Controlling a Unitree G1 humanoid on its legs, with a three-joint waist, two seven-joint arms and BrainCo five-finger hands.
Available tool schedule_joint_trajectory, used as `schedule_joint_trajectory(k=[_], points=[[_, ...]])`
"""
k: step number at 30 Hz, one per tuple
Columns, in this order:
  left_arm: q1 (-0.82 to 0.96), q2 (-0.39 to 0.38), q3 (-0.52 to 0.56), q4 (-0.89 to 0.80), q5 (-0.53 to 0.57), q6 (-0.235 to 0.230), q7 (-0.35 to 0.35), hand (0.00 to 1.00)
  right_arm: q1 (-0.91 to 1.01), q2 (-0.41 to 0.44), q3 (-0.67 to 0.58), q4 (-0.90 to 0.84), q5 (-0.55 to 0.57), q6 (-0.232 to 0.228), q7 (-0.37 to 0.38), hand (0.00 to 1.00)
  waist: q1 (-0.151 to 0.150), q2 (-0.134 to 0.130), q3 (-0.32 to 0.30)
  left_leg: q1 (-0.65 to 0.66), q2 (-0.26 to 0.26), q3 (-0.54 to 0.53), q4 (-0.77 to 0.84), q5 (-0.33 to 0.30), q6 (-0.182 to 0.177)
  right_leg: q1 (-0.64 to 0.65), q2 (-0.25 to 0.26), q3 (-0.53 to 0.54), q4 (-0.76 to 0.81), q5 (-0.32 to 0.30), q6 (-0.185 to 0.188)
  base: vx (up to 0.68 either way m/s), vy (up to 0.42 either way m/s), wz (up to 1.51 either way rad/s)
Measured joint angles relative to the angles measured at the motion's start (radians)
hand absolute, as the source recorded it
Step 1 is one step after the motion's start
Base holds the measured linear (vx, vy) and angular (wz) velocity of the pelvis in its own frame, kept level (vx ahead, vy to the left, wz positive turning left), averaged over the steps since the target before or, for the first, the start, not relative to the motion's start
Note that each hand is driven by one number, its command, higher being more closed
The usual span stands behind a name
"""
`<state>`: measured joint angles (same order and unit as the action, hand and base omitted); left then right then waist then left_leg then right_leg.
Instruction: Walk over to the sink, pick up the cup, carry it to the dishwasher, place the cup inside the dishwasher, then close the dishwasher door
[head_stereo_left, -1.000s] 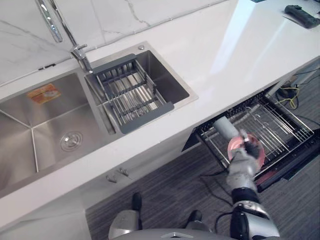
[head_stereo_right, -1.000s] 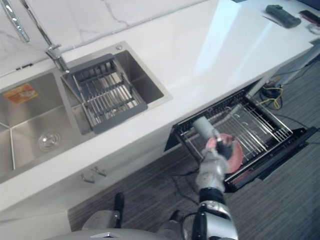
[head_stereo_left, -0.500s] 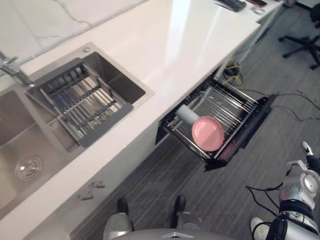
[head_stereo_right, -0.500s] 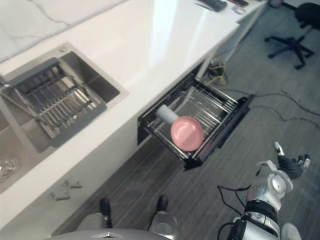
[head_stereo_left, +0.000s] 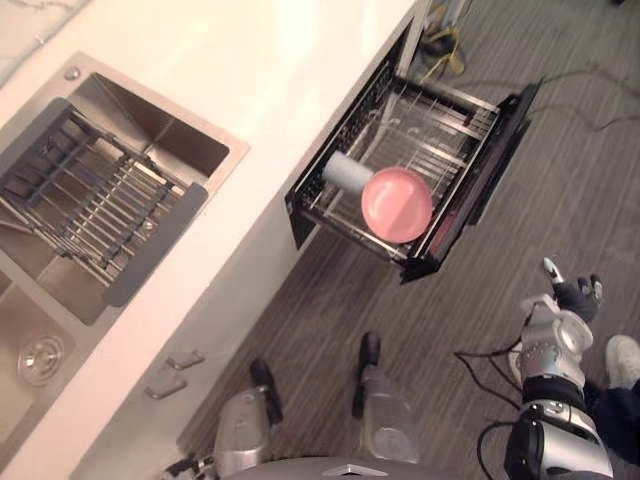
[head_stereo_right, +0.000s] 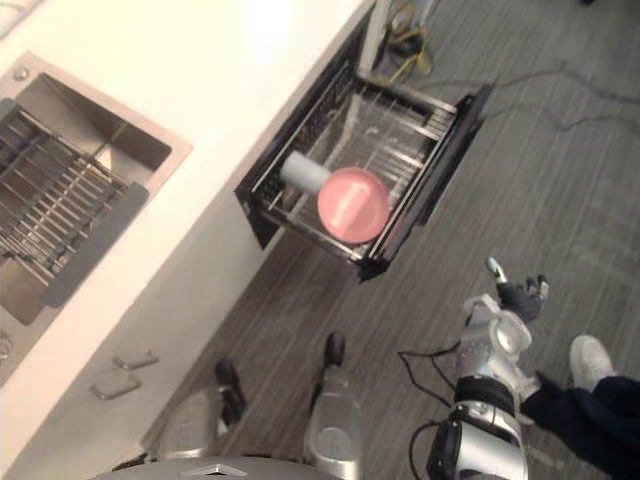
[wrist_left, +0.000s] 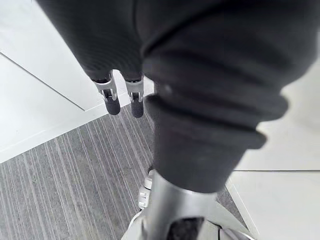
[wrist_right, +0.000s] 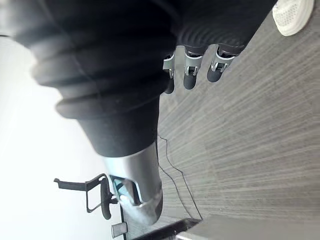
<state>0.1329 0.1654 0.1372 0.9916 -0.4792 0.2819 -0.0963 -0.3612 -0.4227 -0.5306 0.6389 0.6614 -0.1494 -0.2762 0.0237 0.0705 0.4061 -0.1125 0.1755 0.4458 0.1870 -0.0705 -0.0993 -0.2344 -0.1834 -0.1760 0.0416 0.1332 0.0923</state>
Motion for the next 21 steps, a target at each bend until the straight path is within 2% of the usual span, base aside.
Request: schedule_joint_trajectory(k=[3, 5, 8, 10, 11, 15, 21], points=[[-0.011, -0.027, 0.01, 0.0, 0.0, -0.002, -0.002, 0.0, -0.039, -0.003, -0.001, -0.038, 0.0, 0.0, -0.024, 0.0, -0.002, 0.029, 0.019, -0.013, -0.025, -0.006, -0.046, 0.03, 0.01, -0.039, -0.021, -0.006, 0.029, -0.007, 0.008, 0.02, 0.013, 0.18], [-0.025, -0.053, 0.006, 0.001, 0.0, -0.013, -0.003, 0.0, -0.065, -0.034, -0.001, -0.04, 0.0, 0.005, -0.041, 0.0, -0.005, 0.065, 0.039, -0.012, -0.068, -0.031, -0.097, 0.069, 0.022, -0.062, -0.064, -0.026, 0.082, -0.036, 0.024, 0.02, 0.06, 0.45], [-0.024, -0.078, -0.004, 0.005, 0.0, -0.025, -0.011, 0.0, -0.089, -0.052, 0.001, -0.041, -0.001, 0.016, -0.065, 0.0, -0.009, 0.088, 0.049, -0.013, -0.128, -0.063, -0.146, 0.113, 0.035, -0.097, -0.128, -0.033, 0.15, -0.07, 0.048, 0.01, 0.092, 0.45], [-0.024, -0.082, -0.011, 0.005, 0.0, -0.029, -0.015, 0.0, -0.093, -0.057, 0.002, -0.04, -0.001, 0.022, -0.067, 0.0, -0.008, 0.092, 0.051, -0.013, -0.14, -0.068, -0.153, 0.119, 0.034, -0.101, -0.139, -0.034, 0.158, -0.074, 0.053, 0.0, 0.089, 0.26], [-0.023, -0.086, -0.03, 0.012, 0.0, -0.04, -0.022, 0.0, -0.1, -0.067, 0.014, -0.038, -0.003, 0.025, -0.074, 0.0, -0.009, 0.107, 0.056, -0.012, -0.164, -0.089, -0.167, 0.128, 0.041, -0.102, -0.163, -0.042, 0.167, -0.078, 0.061, -0.02, 0.094, 0.27], [-0.02, -0.089, -0.044, 0.044, 0.001, -0.059, -0.058, 0.0, -0.093, -0.088, 0.047, -0.027, -0.04, 0.03, -0.074, 0.0, -0.021, 0.118, 0.055, -0.034, -0.194, -0.122, -0.173, 0.148, 0.03, -0.109, -0.196, -0.058, 0.154, -0.079, 0.071, -0.03, 0.046, 0.22], [-0.018, -0.092, -0.075, 0.065, 0.003, -0.086, -0.068, 0.0, -0.105, -0.092, 0.125, 0.048, -0.04, 0.038, -0.059, 0.0, -0.024, 0.133, 0.049, -0.049, -0.204, -0.162, -0.171, 0.169, 0.031, -0.109, -0.212, -0.084, 0.152, -0.065, 0.071, -0.05, -0.022, 0.1]])
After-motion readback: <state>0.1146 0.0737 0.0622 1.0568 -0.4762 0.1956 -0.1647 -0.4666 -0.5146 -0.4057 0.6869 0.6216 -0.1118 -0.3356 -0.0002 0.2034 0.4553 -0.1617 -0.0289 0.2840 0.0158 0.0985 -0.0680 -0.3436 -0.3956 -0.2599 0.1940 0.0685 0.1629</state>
